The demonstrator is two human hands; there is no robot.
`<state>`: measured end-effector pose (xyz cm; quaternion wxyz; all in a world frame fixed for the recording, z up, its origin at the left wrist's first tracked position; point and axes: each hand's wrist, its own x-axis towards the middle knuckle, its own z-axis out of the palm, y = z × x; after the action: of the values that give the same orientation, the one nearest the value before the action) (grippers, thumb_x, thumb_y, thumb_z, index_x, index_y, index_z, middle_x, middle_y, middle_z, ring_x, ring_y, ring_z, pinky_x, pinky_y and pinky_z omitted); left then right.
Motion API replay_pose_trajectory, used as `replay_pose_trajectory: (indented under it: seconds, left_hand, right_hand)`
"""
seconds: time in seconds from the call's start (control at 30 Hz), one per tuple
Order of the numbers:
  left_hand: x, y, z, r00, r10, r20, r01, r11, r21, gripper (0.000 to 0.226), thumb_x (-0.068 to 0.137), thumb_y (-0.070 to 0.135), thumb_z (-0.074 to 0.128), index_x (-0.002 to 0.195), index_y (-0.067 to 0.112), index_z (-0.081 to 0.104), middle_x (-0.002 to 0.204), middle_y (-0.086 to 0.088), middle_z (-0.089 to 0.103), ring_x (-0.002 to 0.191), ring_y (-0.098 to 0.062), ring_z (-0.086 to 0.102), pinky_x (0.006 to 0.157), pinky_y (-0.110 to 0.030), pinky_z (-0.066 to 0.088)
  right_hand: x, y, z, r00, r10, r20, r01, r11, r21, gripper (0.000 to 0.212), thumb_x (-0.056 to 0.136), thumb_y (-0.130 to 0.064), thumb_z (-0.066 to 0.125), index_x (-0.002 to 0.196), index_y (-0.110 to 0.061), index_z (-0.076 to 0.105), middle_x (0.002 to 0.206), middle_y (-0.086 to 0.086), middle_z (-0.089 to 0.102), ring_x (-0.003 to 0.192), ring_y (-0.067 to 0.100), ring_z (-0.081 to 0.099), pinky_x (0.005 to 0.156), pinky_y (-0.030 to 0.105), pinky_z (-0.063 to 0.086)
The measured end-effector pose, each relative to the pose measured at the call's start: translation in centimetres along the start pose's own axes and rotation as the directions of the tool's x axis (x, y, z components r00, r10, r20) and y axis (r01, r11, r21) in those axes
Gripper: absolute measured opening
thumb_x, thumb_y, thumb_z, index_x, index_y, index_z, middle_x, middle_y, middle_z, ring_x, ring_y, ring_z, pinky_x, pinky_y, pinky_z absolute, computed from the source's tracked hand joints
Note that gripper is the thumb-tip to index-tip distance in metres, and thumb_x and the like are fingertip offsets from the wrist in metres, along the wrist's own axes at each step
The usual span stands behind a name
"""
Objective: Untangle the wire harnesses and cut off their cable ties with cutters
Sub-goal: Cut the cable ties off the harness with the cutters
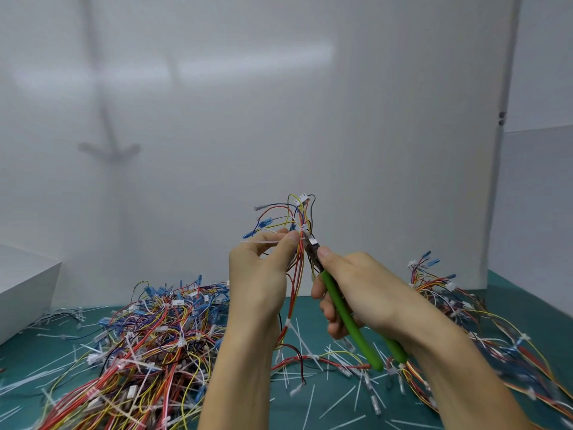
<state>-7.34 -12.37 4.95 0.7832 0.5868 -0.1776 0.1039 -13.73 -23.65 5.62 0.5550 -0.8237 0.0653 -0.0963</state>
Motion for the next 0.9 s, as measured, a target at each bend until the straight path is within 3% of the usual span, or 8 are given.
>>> replay_pose_trajectory:
  seconds: [0.17, 0.27, 0.43, 0.6, 0.77, 0.9]
  left_hand:
    - [-0.1, 0.1, 0.0, 1.000, -0.008, 0.002, 0.008, 1.000, -0.015, 0.008, 0.085, 0.013, 0.074, 0.077, 0.012, 0.074, 0.096, 0.000, 0.075, 0.077, 0.001, 0.069, 0.055, -0.002, 0.045]
    - [-0.1, 0.1, 0.0, 1.000, -0.018, 0.004, 0.018, 1.000, -0.025, 0.009, 0.084, 0.012, 0.074, 0.075, 0.011, 0.074, 0.096, 0.001, 0.074, 0.085, -0.006, 0.069, 0.057, -0.005, 0.046]
    - [0.0, 0.1, 0.0, 0.999, -0.033, 0.009, 0.033, 0.999, -0.033, 0.007, 0.083, 0.010, 0.072, 0.080, 0.004, 0.075, 0.104, 0.000, 0.073, 0.099, -0.013, 0.068, 0.073, -0.021, 0.046]
    - [-0.1, 0.2, -0.3, 0.999, -0.017, 0.048, 0.018, 0.999, -0.027, 0.008, 0.084, 0.009, 0.071, 0.081, 0.005, 0.077, 0.104, -0.004, 0.074, 0.106, -0.016, 0.067, 0.083, -0.027, 0.050]
    - [-0.4, 0.9, -0.4, 0.993, -0.002, 0.117, 0.005, 1.000, -0.024, 0.023, 0.085, 0.013, 0.066, 0.066, 0.018, 0.079, 0.083, 0.008, 0.075, 0.087, -0.004, 0.068, 0.078, -0.021, 0.050]
    - [-0.4, 0.9, -0.2, 0.994, -0.025, 0.104, 0.030, 0.998, -0.047, 0.032, 0.089, 0.011, 0.063, 0.064, 0.021, 0.080, 0.094, -0.006, 0.076, 0.095, -0.013, 0.067, 0.085, -0.025, 0.051]
  right_hand:
    - [-0.1, 0.1, 0.2, 1.000, -0.008, -0.007, 0.008, 1.000, -0.013, 0.061, 0.102, -0.053, 0.033, 0.077, -0.007, 0.062, 0.052, 0.004, 0.053, 0.046, 0.020, 0.052, 0.056, 0.038, 0.054]
    - [-0.2, 0.2, 0.2, 0.999, -0.032, -0.016, 0.031, 0.999, -0.041, 0.060, 0.101, -0.054, 0.036, 0.075, -0.006, 0.062, 0.052, 0.005, 0.051, 0.046, 0.022, 0.050, 0.055, 0.040, 0.054]
    - [-0.5, 0.1, 0.0, 0.998, -0.055, -0.002, 0.054, 0.995, -0.081, 0.061, 0.101, -0.055, 0.036, 0.074, -0.006, 0.063, 0.053, 0.005, 0.053, 0.046, 0.023, 0.052, 0.055, 0.039, 0.054]
    - [-0.9, -0.5, -0.5, 0.991, -0.018, 0.132, 0.010, 0.998, 0.059, 0.061, 0.105, -0.048, 0.031, 0.077, -0.002, 0.060, 0.051, 0.006, 0.051, 0.043, 0.023, 0.049, 0.052, 0.035, 0.054]
    - [-1.1, -0.8, -0.7, 0.974, -0.013, 0.224, -0.026, 0.985, 0.173, 0.061, 0.104, -0.049, 0.029, 0.079, -0.002, 0.060, 0.053, 0.007, 0.052, 0.043, 0.022, 0.051, 0.053, 0.035, 0.056]
    - [-1.1, -0.9, -0.7, 0.970, -0.012, 0.244, -0.038, 0.979, 0.201, 0.061, 0.104, -0.049, 0.030, 0.077, -0.003, 0.060, 0.053, 0.008, 0.051, 0.042, 0.022, 0.051, 0.053, 0.035, 0.057]
